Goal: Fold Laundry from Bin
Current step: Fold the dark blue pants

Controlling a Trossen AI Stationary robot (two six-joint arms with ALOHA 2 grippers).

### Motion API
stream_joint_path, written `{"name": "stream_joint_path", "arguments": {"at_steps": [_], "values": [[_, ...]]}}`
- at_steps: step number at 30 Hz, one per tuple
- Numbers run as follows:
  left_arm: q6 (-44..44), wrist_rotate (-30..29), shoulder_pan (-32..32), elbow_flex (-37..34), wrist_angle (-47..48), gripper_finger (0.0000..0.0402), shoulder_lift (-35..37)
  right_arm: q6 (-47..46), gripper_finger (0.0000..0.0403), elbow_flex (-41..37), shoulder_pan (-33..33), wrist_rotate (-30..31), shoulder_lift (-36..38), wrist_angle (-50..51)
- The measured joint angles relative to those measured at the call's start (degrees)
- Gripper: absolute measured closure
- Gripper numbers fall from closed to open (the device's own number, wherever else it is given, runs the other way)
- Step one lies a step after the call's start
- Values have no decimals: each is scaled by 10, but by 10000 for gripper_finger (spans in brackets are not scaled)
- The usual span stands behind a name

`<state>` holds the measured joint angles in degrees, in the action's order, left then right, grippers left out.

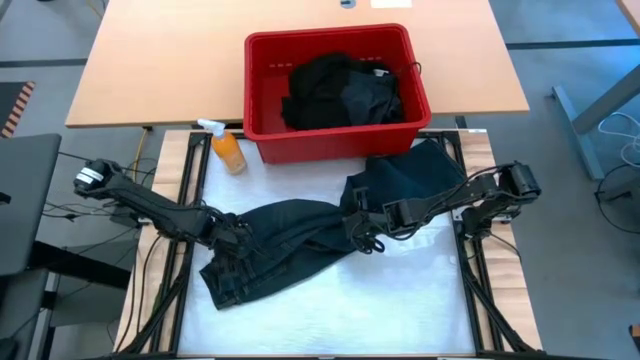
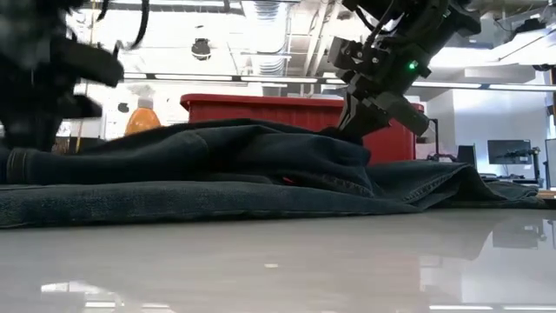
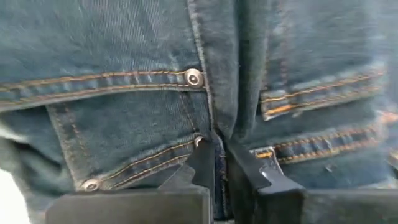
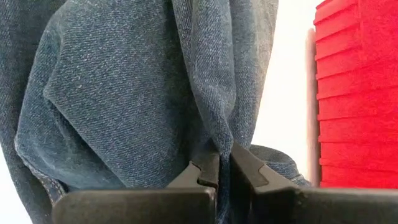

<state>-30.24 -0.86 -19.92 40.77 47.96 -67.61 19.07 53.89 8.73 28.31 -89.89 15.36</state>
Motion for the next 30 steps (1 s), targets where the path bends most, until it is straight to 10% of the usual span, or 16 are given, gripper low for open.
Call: {"name": "stream_joint_path", "arguments": {"at_steps": [15,30], "values": [[26,-255,10,394,416,400,66,81,371,29,-114,27,139,-16],[83,-224,65,428,422,401,75,430,373,28,-198,-15,52,-245]]}}
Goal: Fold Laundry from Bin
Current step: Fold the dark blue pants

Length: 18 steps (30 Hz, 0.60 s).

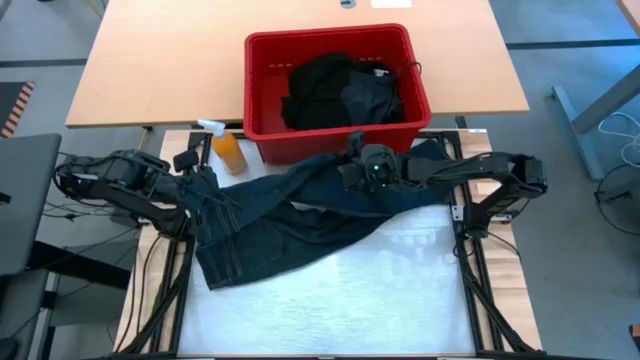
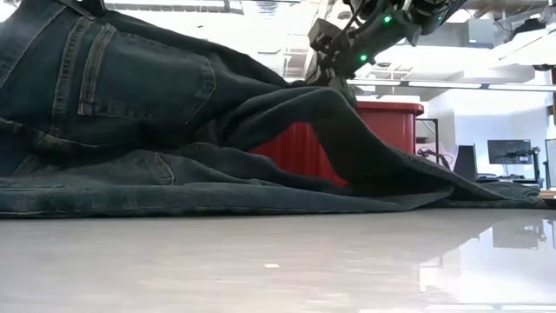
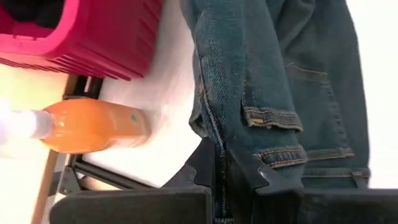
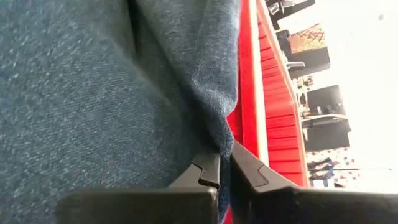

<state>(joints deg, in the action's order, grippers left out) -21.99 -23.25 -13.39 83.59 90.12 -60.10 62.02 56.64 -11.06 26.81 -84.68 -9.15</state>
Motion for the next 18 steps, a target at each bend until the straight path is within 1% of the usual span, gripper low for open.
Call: {"name": "stream_joint_path", "arguments": {"at_steps": [1,3,5,7,9,12,15,18], "values": [[-3,13,-1,-1,-1,401,0,2,373,0,6,2,-1,-1],[-26,53,-11,-10,-1,401,-3,-19,373,0,25,5,3,29],[-59,92,-34,-29,-1,401,-12,-62,374,1,55,5,10,75],[-86,126,-70,-60,-8,401,-27,-122,374,1,86,2,13,136],[-104,154,-106,-100,-42,401,-44,-191,373,1,113,0,13,199],[-105,198,-149,-161,-126,401,-71,-300,366,1,148,-10,5,273],[-108,238,-171,-208,-212,401,-101,-392,351,0,169,-57,-2,309],[-129,277,-183,-236,-248,401,-129,-447,335,0,186,-109,-5,310]]}}
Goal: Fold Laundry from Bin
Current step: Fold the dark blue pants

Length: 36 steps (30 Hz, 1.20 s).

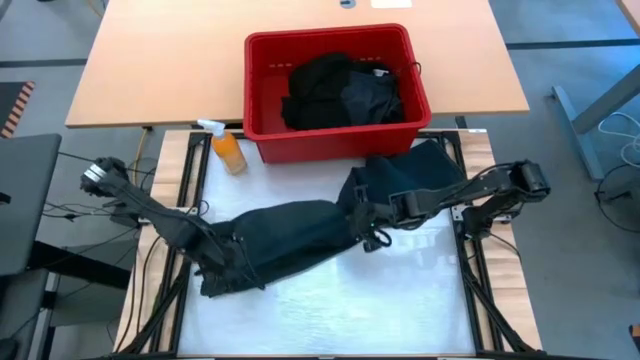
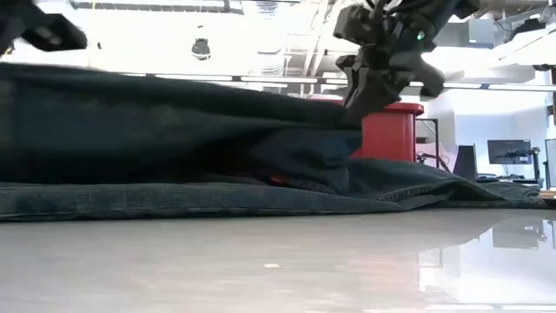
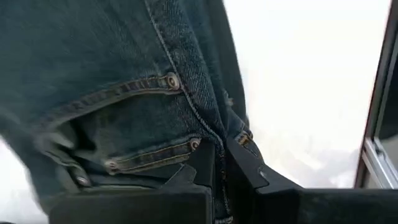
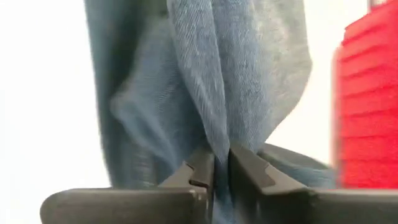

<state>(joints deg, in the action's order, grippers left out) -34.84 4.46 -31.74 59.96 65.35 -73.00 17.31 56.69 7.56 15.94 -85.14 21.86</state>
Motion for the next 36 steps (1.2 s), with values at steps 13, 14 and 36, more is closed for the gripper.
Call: {"name": "stream_joint_path", "arguments": {"at_steps": [13,14,36], "values": [[-76,107,-54,-9,-7,401,-97,-182,268,-1,42,-118,2,63],[-85,109,-62,-9,-13,402,-101,-202,265,-1,47,-126,2,69],[-194,-165,-109,193,249,401,-2,-65,284,-197,-4,50,-76,-476]]}}
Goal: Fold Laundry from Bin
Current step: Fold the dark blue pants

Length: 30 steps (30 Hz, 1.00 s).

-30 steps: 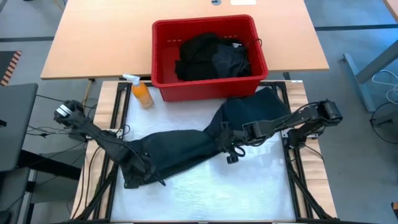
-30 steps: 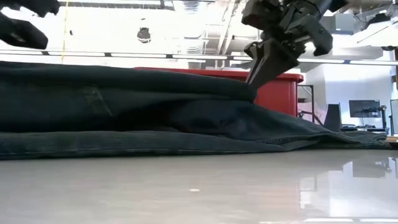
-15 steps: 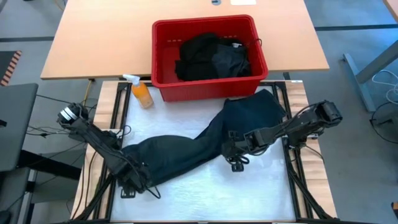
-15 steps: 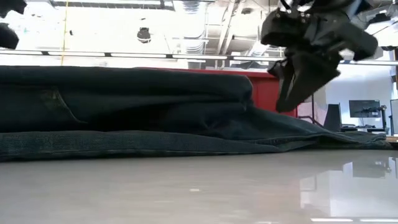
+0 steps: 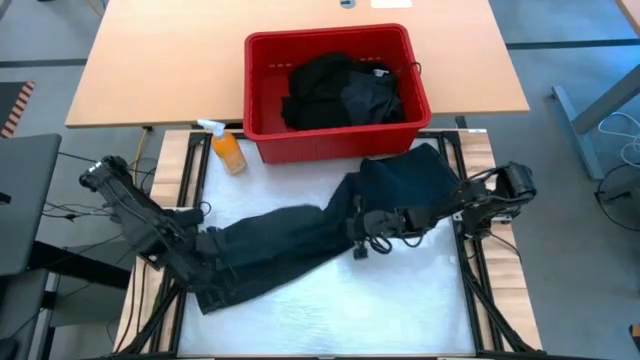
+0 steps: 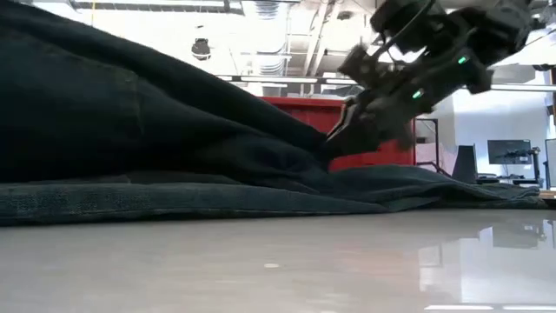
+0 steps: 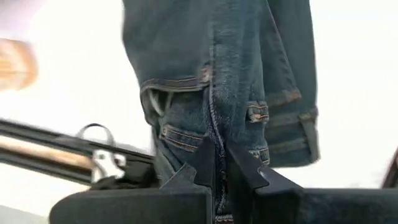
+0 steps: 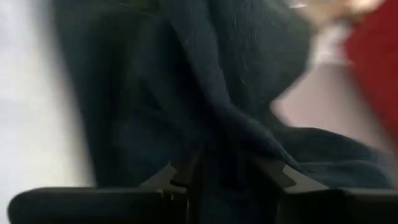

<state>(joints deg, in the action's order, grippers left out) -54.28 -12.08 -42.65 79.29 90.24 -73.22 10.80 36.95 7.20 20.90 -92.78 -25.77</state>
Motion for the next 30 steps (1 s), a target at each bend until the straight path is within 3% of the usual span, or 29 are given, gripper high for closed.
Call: {"name": "stream_joint_path", "arguments": {"at_steps": [6,9,11,13,15,18,21,25,30], "values": [[-11,-47,-17,46,-2,401,12,206,299,0,-29,297,-41,-225],[-24,-48,-26,48,-2,401,12,344,308,0,-30,386,-37,-379],[-28,-48,-30,48,-2,401,11,392,314,-4,-29,401,-23,-451],[-36,-48,-33,49,-2,401,10,366,317,-16,-17,383,-3,-456],[-43,-49,-37,49,-2,401,10,284,317,-33,8,327,25,-358],[-47,-52,-39,49,-2,401,10,86,318,-45,41,117,84,-163],[-39,-52,-36,49,-2,401,10,-53,327,-44,48,-47,121,-85],[-20,-42,-23,50,-2,401,10,-77,348,-44,52,-75,95,-83],[-18,-48,-24,88,-2,401,10,-78,378,-41,32,-131,-19,-144]]}}
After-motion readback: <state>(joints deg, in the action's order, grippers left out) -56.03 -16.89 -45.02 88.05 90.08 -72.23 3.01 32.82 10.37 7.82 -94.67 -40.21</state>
